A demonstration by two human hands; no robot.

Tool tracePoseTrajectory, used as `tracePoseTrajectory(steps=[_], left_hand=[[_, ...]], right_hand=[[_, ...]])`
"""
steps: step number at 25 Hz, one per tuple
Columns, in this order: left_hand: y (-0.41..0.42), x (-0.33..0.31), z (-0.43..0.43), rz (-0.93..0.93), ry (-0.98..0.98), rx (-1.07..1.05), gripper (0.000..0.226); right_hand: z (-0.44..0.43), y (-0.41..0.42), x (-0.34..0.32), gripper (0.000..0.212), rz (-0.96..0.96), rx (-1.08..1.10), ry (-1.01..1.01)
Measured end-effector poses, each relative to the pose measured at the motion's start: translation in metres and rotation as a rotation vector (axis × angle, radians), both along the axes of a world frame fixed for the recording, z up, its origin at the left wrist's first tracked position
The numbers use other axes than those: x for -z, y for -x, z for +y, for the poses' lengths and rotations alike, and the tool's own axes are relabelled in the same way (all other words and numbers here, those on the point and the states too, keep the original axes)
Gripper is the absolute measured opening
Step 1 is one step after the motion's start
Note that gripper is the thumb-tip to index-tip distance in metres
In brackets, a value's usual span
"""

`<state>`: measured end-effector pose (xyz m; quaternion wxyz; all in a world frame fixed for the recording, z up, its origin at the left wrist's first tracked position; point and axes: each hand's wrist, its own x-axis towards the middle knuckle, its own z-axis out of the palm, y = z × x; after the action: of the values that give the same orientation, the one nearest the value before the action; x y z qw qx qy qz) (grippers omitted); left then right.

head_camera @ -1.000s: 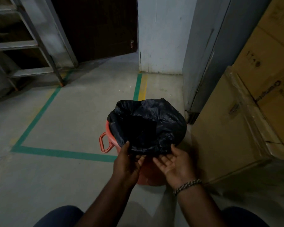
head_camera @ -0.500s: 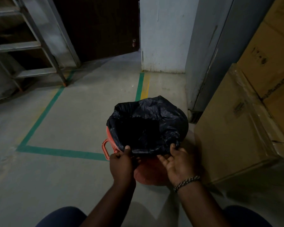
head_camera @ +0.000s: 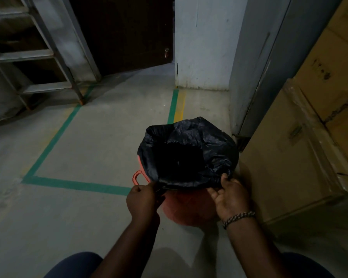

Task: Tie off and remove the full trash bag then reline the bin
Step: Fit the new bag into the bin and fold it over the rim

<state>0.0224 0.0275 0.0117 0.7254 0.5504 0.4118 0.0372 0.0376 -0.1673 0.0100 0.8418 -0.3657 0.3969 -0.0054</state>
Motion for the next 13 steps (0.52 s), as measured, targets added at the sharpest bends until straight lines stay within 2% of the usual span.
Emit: tracePoseTrajectory(steps=[3,5,8,13], left_hand=[[-0.004,0.004,0.015,0.02,0.065,0.018,0.004],[-0.009,0.003,0.018,0.029,0.156,-0.024,0.012],[-0.016,0.005,0.017,-0.019,0.044,0.026,0.033],[-0.02,0.017,0.025,-0.014,-0.017,0.034,0.014]], right_hand=[[-0.014,-0.006,0.005,0.041,0.017,0.015,0.036],[-0.016,-0.008,0.006,0.036,0.008,-0.019,0.029],[-0.009,-0.007,0.007,0.027,-0.001,-0.073,0.028],[-0.004,-0.006,0.005,0.018,-0.004,-0.098,0.055]])
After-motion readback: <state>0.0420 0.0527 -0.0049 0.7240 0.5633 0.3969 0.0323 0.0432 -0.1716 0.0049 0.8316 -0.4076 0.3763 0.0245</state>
